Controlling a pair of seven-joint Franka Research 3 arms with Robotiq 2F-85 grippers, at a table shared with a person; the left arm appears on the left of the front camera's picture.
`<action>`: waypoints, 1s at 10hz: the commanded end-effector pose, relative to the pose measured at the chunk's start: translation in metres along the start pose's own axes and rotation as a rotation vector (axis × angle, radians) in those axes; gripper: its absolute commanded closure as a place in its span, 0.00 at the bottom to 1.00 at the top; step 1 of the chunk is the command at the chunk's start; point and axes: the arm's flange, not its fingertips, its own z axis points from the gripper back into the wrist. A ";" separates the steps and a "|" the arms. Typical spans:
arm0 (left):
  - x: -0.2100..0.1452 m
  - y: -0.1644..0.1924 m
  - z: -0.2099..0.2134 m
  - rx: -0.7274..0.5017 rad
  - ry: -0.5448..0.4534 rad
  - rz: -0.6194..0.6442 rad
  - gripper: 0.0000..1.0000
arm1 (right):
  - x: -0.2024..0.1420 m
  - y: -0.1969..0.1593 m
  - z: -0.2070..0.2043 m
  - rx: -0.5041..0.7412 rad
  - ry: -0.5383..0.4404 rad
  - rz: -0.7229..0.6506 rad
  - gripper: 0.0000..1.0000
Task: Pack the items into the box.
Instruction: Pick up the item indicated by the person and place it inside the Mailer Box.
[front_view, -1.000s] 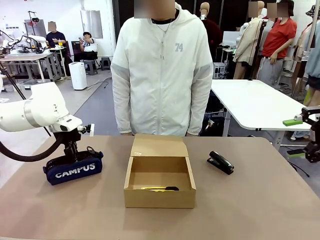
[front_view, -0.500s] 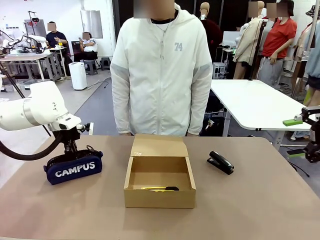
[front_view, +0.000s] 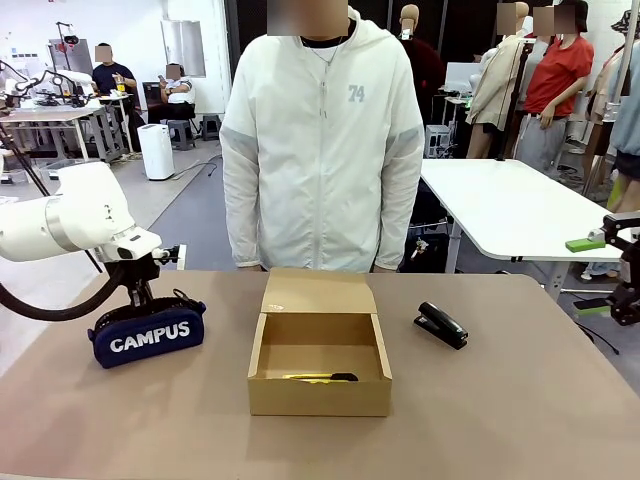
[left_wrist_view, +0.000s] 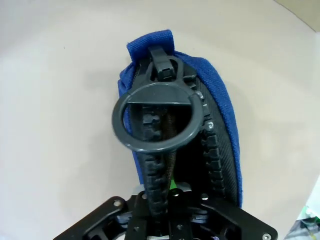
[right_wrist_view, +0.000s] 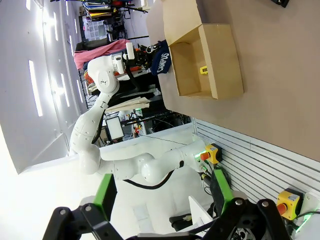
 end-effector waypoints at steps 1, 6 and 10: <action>-0.006 0.001 0.007 -0.016 -0.052 -0.015 1.00 | -0.001 0.001 0.003 -0.002 0.005 0.014 0.00; -0.020 -0.027 0.129 -0.034 -0.133 -0.015 1.00 | -0.001 0.001 0.003 -0.002 0.005 0.014 0.00; -0.022 -0.048 0.172 0.012 -0.113 -0.009 1.00 | -0.001 0.001 0.003 -0.002 0.005 0.014 0.00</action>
